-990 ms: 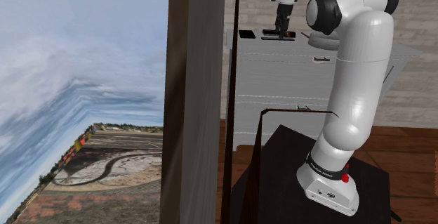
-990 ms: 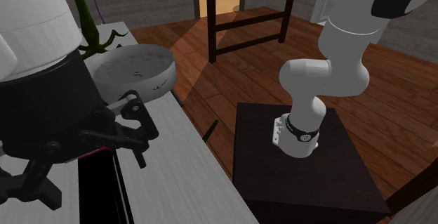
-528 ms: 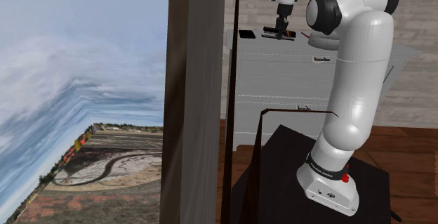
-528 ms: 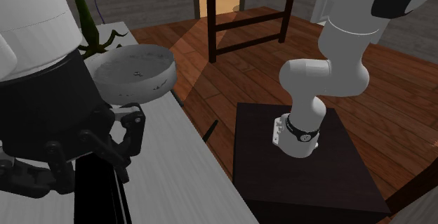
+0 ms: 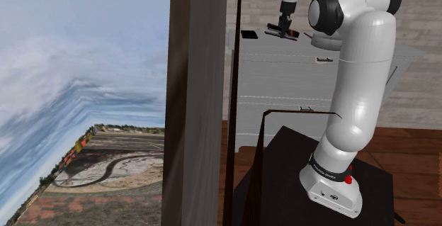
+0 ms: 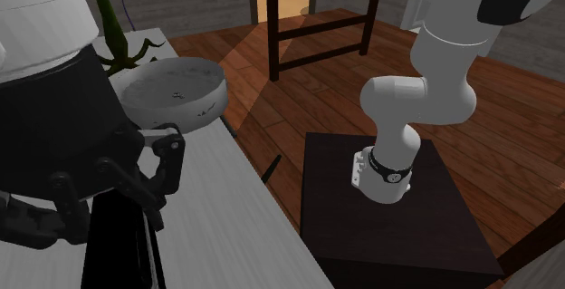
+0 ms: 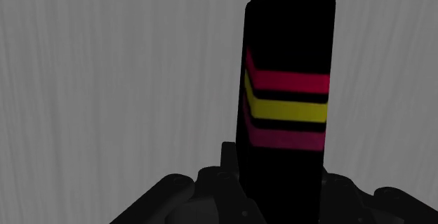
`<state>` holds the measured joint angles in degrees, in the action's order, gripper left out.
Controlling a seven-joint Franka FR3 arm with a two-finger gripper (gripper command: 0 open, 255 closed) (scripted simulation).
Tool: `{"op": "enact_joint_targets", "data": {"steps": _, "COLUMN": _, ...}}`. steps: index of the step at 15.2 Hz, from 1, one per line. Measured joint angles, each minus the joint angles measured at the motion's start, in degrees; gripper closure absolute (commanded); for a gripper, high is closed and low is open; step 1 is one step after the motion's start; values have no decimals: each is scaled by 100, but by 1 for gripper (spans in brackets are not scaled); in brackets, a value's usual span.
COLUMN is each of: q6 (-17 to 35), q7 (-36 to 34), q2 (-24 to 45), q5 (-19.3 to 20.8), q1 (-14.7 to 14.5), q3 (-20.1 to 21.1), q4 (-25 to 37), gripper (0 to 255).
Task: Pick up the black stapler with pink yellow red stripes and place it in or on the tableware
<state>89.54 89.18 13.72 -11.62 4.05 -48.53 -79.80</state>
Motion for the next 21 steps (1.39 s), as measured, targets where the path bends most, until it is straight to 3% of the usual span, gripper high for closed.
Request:
{"op": "enact_joint_targets", "data": {"steps": 11, "q6": -1114, "q7": 116, "q2": 520, "q5": -415, "q1": 527, "q3": 16, "q4": 1513, "gripper": 255}}
{"op": "enact_joint_targets", "data": {"steps": 17, "q6": -1875, "q7": 150, "q2": 991, "q5": -820, "q1": 1087, "q3": 95, "q4": 2697, "gripper": 255}}
{"op": "enact_joint_targets", "data": {"steps": 20, "q6": -2452, "q7": 140, "q2": 1427, "q5": -1200, "q1": 1687, "q3": 223, "q4": 3731, "gripper": 255}}
{"op": "enact_joint_targets", "data": {"steps": 21, "q6": -2480, "q7": 189, "q2": 1379, "q5": -1182, "q1": 1688, "q3": 202, "q4": 3698, "gripper": 255}}
